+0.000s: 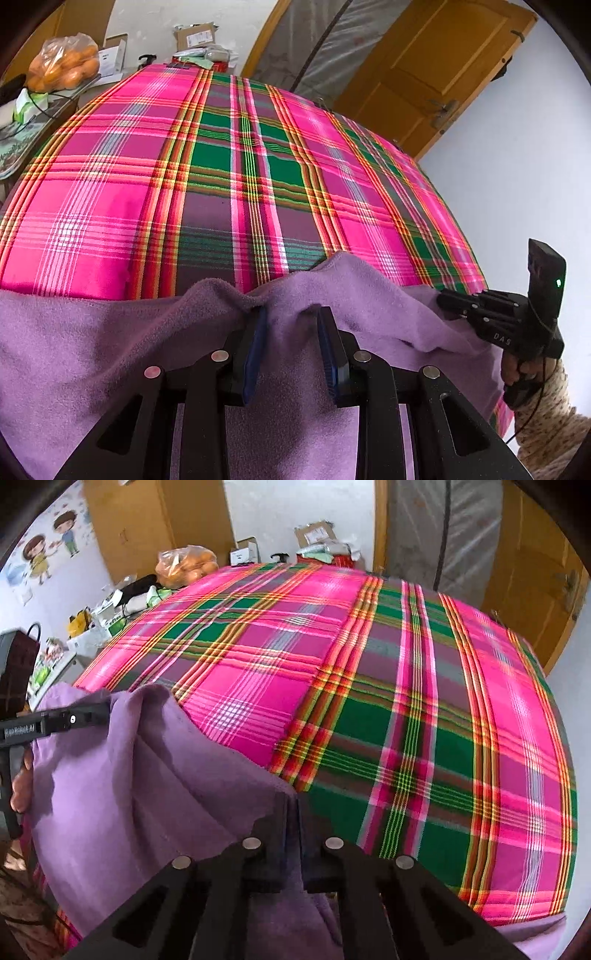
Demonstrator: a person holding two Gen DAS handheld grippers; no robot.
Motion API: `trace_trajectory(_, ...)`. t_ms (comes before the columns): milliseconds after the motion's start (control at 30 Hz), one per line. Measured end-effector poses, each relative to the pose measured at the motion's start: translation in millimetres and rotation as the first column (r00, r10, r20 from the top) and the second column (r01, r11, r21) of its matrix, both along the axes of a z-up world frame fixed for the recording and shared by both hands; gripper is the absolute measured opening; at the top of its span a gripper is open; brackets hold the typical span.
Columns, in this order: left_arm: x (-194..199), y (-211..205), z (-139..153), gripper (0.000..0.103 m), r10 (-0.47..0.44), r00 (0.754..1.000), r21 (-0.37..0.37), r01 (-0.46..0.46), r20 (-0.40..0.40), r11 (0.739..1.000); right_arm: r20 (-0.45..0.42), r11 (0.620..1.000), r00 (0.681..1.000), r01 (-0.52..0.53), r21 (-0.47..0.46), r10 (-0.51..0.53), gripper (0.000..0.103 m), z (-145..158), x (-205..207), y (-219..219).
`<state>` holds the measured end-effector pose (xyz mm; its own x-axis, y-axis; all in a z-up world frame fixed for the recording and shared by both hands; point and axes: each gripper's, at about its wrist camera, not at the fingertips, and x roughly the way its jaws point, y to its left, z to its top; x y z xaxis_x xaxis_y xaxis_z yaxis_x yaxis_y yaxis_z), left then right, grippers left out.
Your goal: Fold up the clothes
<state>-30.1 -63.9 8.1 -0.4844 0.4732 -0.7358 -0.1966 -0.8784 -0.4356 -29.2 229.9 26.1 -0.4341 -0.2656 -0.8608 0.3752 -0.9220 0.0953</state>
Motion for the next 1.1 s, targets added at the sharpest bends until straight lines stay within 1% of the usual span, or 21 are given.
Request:
trace_trajectory(33, 0.4, 0.2, 0.3, 0.029, 0.0, 1.0, -0.002, 0.0, 0.0, 1.0, 0.01, 1.0, 1.0, 0.011, -0.006, -0.011, 0.016, 0.4, -0.7, 3.3)
trace_trajectory(100, 1.0, -0.1, 0.7, 0.029, 0.002, 1.0, 0.0, -0.002, 0.0, 1.0, 0.013, 0.999, 0.999, 0.036, -0.014, -0.036, 0.02, 3.7, -3.3, 6.7)
trace_trajectory(200, 0.7, -1.2, 1.2, 0.029, 0.005, 1.0, 0.003, -0.005, 0.003, 1.0, -0.038, 0.998, 0.998, 0.043, -0.055, -0.046, 0.02, 15.8, 0.1, 10.7)
trace_trajectory(300, 0.8, -3.1, 2.1, 0.03, 0.01, 1.0, 0.005, -0.01, 0.005, 1.0, -0.073, 0.989, 0.997, -0.001, -0.145, -0.01, 0.02, 29.9, 14.5, 6.8)
trace_trajectory(333, 0.8, -3.6, 2.3, 0.029, 0.011, 1.0, 0.006, -0.012, 0.006, 1.0, -0.072, 0.984, 0.997, -0.03, -0.174, 0.018, 0.02, 32.7, 16.7, 2.7)
trace_trajectory(433, 1.3, -4.7, 3.4, 0.03, 0.016, 1.0, 0.005, -0.016, 0.005, 1.0, -0.015, 0.965, 0.994, -0.112, -0.239, 0.112, 0.02, 30.4, 14.1, -16.5)
trace_trajectory(533, 3.4, -8.7, 5.1, 0.03, 0.024, 1.0, 0.006, -0.024, -0.001, 1.0, 0.056, 0.944, 0.981, -0.163, -0.285, 0.187, 0.02, 22.6, 8.5, -35.0)
trace_trajectory(667, 3.0, -20.0, 6.0, 0.03, 0.058, 0.998, 0.006, -0.058, -0.001, 0.998, 0.096, 0.926, 0.962, -0.216, -0.31, 0.257, 0.021, 15.2, 4.5, -59.5)
trace_trajectory(767, 0.2, -28.5, 3.7, 0.029, 0.078, 0.997, 0.032, -0.078, 0.014, 0.996, 0.121, 0.912, 0.945, -0.251, -0.324, 0.303, 0.022, 9.5, 1.1, -77.8)
trace_trajectory(833, -0.6, -31.4, 2.7, 0.03, 0.082, 0.997, 0.045, -0.082, 0.017, 0.996, 0.124, 0.909, 0.943, -0.253, -0.33, 0.308, 0.023, 9.3, -6.7, -86.0)
trace_trajectory(867, -0.3, -31.9, 2.6, 0.03, 0.081, 0.997, 0.047, -0.082, 0.014, 0.996, 0.125, 0.906, 0.942, -0.254, -0.339, 0.311, 0.022, 10.1, -11.5, -89.3)
trace_trajectory(933, 0.2, -33.2, 1.5, 0.03, 0.08, 0.997, 0.053, -0.081, 0.012, 0.995, 0.114, 0.898, 0.945, -0.248, -0.362, 0.307, 0.004, 14.5, -21.0, -91.3)
trace_trajectory(1000, -0.1, -35.5, 0.0, 0.029, 0.082, 0.997, 0.065, -0.083, 0.013, 0.994, 0.097, 0.91, 0.956, -0.227, -0.347, 0.276, 0.004, 18.7, -31.9, -91.6)
trace_trajectory(1067, -0.2, -38.1, -0.8, 0.029, 0.086, 0.996, 0.078, -0.087, 0.014, 0.993, 0.09, 0.936, 0.969, -0.196, -0.294, 0.231, 0.004, 19.2, -43.8, -93.5)
trace_trajectory(1100, -0.8, -39.4, -1.2, 0.029, 0.088, 0.996, 0.082, -0.089, 0.014, 0.993, 0.094, 0.94, 0.971, -0.184, -0.288, 0.219, 0.004, 17.4, -50.1, -93.1)
